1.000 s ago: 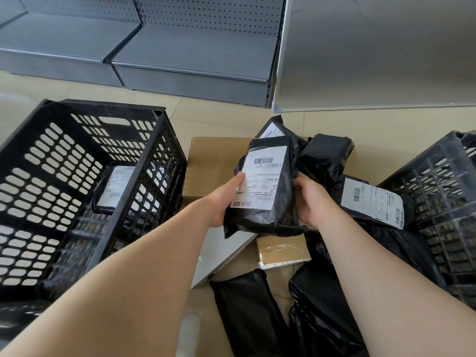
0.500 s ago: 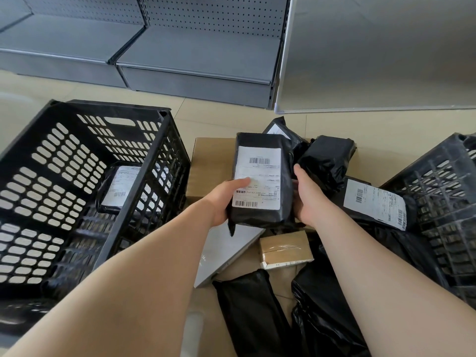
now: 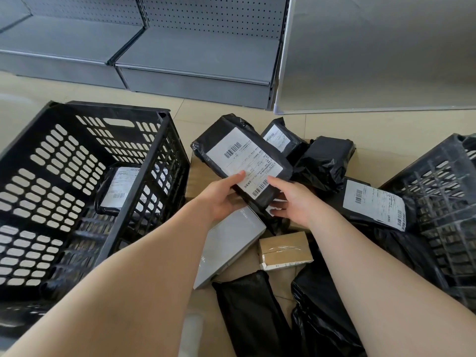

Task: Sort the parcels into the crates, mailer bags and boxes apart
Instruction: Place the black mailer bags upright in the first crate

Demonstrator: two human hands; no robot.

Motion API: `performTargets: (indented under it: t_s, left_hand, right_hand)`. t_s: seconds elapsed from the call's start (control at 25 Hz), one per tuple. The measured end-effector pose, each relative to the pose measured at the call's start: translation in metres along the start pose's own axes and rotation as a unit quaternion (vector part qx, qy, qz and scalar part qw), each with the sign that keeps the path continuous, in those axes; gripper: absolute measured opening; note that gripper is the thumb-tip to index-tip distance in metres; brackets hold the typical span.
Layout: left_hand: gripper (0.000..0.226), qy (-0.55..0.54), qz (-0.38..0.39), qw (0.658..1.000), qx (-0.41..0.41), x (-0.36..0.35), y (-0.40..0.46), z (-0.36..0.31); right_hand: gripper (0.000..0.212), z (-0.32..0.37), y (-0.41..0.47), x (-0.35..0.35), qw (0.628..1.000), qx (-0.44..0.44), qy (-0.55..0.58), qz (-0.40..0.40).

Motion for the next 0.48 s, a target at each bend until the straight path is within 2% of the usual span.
performTargets:
  t_s: [0.2, 0.32, 0.36, 0.48]
  left_hand:
    - [0.039, 0.032, 0.001, 0.999, 0.021, -0.006, 0.004, 0.002]
    - [0.041, 0.017, -0.072, 0.997, 0.003, 0.003, 0.004, 0.0]
    - [0.048, 0.018, -0.106, 0.994, -0.006, 0.014, 0.008, -0.001]
    - [0.091, 0.047, -0.195, 0.979, -0.019, 0.048, 0.022, 0.003]
  right_hand:
    - [0.05, 0.009, 0.002, 0.009, 0.989, 0.098, 0.105, -0.033]
    - [0.034, 0.017, -0.002, 0.013, 0.986, 0.115, 0.106, -0.062]
    - [0.028, 0.019, -0.005, 0.015, 0.985, 0.113, 0.109, -0.074]
    - [0.012, 0.028, -0.009, 0.022, 0.986, 0.121, 0.07, -0.095]
Point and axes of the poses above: each hand's wrist, its own y-axis towards the middle knuckle, its own x-axis out of the back of the hand, z = x × y, the point moved 2 cm from there along y, towards the middle knuckle, and after that the axes turned 9 degrees about y, right-handed, at the moved point
